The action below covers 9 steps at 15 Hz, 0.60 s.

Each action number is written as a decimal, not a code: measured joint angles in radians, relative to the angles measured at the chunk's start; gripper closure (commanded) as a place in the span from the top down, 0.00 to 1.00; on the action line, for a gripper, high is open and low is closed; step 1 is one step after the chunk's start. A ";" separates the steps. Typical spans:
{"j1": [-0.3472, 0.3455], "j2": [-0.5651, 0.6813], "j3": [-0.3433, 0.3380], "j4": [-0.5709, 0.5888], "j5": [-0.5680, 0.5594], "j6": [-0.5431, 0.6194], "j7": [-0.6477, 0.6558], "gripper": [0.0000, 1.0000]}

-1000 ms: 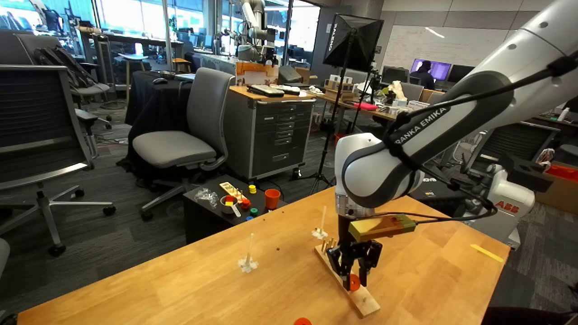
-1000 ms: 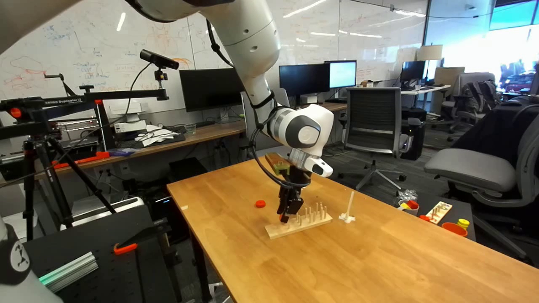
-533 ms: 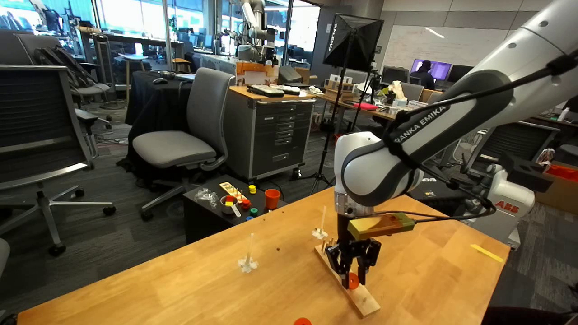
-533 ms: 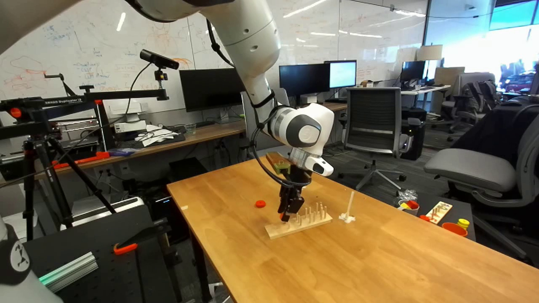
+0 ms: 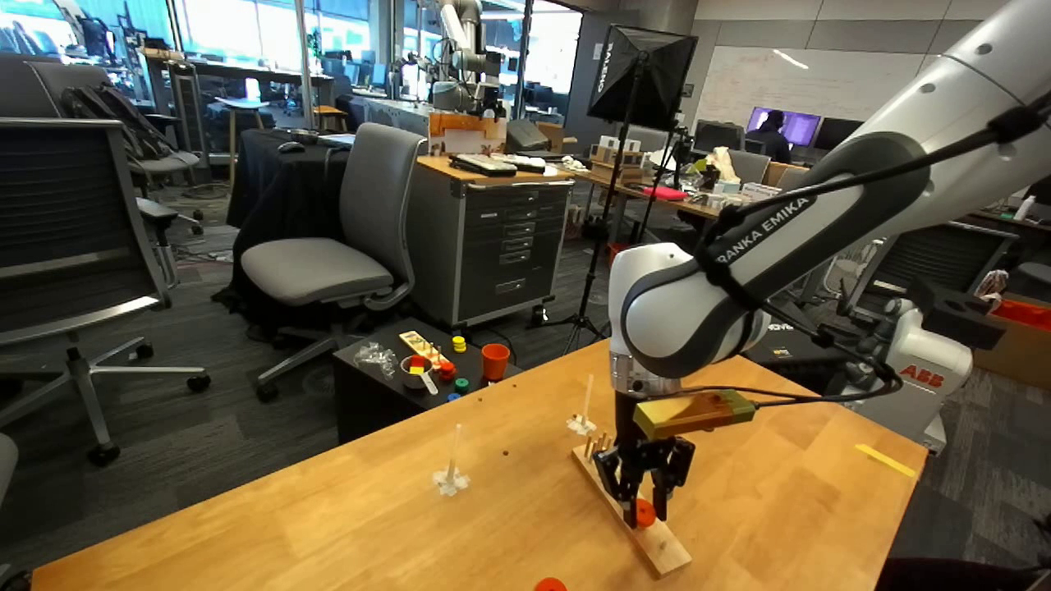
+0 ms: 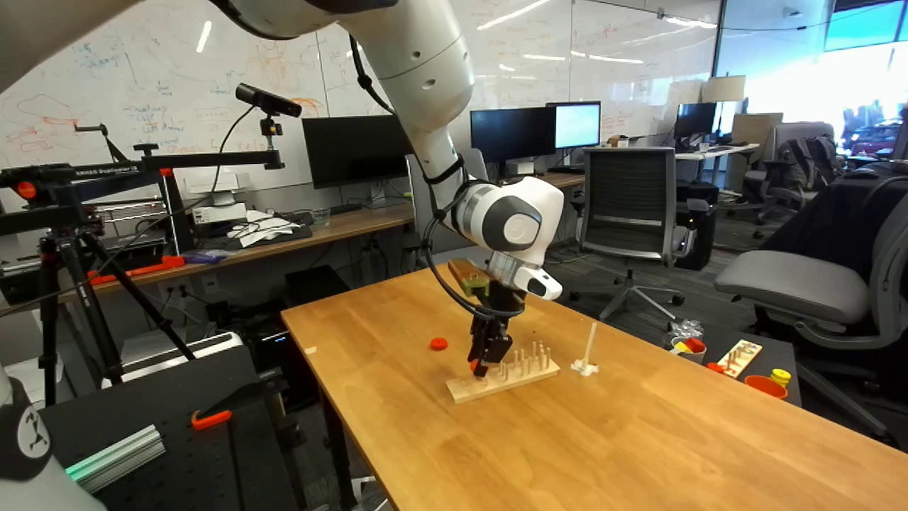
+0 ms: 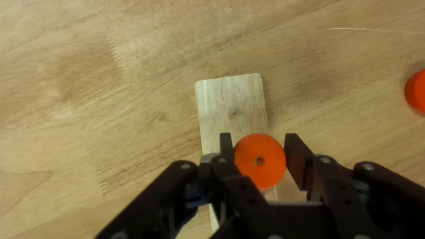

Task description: Pick up the orange ring on the right and place it on the wooden stand

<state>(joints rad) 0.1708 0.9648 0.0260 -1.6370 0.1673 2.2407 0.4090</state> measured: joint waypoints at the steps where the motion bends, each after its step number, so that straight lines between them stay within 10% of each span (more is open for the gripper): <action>1: -0.002 0.001 0.000 0.000 0.001 -0.001 0.000 0.20; 9: -0.010 0.003 0.000 0.006 0.002 -0.016 0.000 0.20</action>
<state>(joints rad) 0.1612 0.9677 0.0259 -1.6312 0.1696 2.2247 0.4090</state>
